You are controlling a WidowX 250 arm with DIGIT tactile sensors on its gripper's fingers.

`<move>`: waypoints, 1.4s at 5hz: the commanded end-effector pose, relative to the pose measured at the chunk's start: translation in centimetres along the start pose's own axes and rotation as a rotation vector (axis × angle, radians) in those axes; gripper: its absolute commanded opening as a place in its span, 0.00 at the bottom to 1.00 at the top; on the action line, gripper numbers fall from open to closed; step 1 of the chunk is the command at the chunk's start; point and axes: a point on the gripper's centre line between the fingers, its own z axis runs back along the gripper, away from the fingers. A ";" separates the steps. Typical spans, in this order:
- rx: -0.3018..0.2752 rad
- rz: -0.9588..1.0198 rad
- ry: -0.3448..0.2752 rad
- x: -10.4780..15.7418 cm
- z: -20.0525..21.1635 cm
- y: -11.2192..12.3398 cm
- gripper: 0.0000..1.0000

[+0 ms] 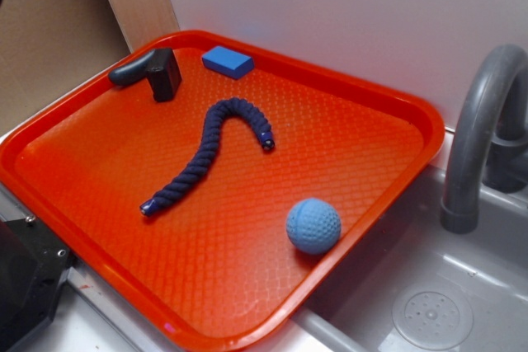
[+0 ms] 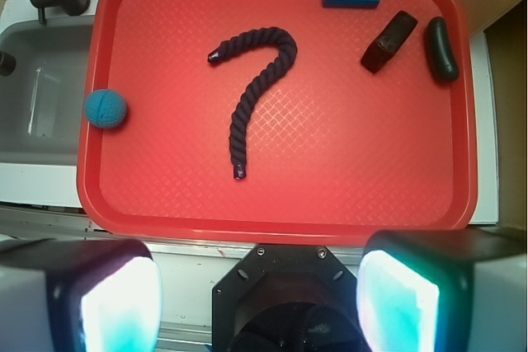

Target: Grab the black box.

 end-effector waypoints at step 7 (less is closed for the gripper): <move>0.133 0.584 -0.121 11.4 -15.8 14.3 1.00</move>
